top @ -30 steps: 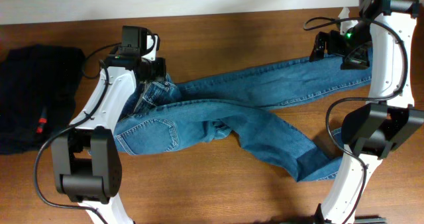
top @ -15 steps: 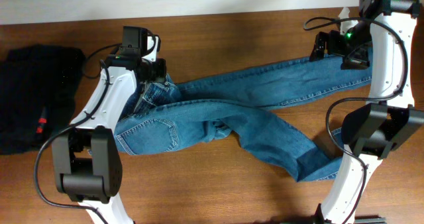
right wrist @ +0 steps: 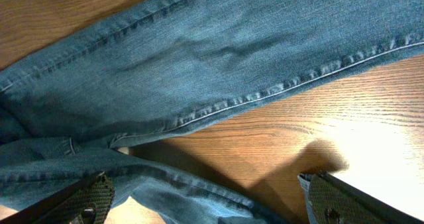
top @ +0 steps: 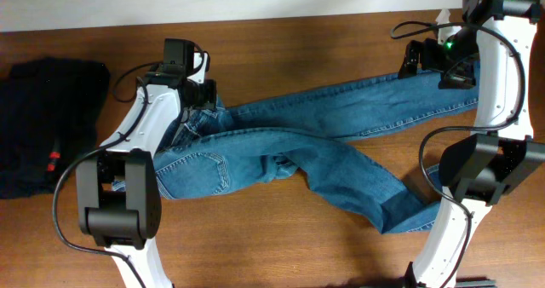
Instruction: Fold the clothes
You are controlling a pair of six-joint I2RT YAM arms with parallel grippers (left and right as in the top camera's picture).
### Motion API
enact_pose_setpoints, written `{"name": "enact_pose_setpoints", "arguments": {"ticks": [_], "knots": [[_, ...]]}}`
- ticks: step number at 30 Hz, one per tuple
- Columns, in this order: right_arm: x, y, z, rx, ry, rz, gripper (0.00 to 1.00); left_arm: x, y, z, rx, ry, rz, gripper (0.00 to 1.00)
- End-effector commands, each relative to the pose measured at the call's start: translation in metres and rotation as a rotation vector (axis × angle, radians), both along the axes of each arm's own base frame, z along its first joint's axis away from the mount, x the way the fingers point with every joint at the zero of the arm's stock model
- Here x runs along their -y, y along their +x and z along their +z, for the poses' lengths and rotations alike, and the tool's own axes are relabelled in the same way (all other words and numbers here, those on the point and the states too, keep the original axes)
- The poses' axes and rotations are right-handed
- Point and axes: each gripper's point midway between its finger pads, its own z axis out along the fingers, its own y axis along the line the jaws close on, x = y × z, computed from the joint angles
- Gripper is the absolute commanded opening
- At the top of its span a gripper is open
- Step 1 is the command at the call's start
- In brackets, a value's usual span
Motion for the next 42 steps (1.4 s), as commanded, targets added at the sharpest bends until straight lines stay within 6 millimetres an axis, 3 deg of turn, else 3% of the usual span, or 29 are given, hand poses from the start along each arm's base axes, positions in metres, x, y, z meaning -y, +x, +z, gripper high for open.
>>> {"name": "enact_pose_setpoints", "arguments": {"ticks": [1,10,16,20,21,23,24,27,28,32,35,42], "knots": [[-0.003,-0.005,0.015,0.029,-0.02,0.022,0.99,-0.002,0.027,0.029,0.098,-0.004,0.004,0.0],[0.003,-0.007,0.014,0.02,-0.058,0.018,0.99,-0.022,0.085,0.111,0.371,0.006,0.053,0.0],[0.003,-0.007,0.014,0.02,-0.058,0.018,0.99,-0.031,0.108,0.133,0.516,0.065,-0.005,0.01],[0.003,-0.007,0.014,0.02,-0.058,0.019,0.99,-0.035,0.12,0.136,0.575,0.103,-0.018,0.03],[0.003,-0.007,0.014,0.02,-0.058,0.019,0.99,-0.037,0.124,0.132,0.581,0.109,-0.011,0.1],[0.003,-0.007,0.014,0.02,-0.058,0.019,0.99,-0.041,0.128,0.125,0.584,0.128,0.007,0.5],[0.004,-0.007,0.014,0.019,-0.061,0.019,0.99,-0.043,0.13,0.121,0.582,0.138,0.016,0.62],[0.02,-0.012,0.018,0.014,-0.14,-0.009,0.99,-0.05,0.129,0.116,0.566,0.154,0.034,0.93],[0.026,-0.014,0.021,0.014,-0.16,-0.041,0.99,-0.052,0.129,0.12,0.568,0.154,0.036,0.96],[0.041,-0.024,0.047,0.067,-0.163,-0.145,0.99,-0.059,0.12,0.146,0.553,0.155,0.044,0.97],[0.052,-0.034,0.07,0.117,-0.172,-0.204,0.99,-0.06,0.102,0.154,0.476,0.16,0.036,0.96],[0.068,-0.052,0.099,0.189,-0.163,-0.282,0.99,-0.063,0.061,0.11,0.226,0.175,0.016,0.96]]}}
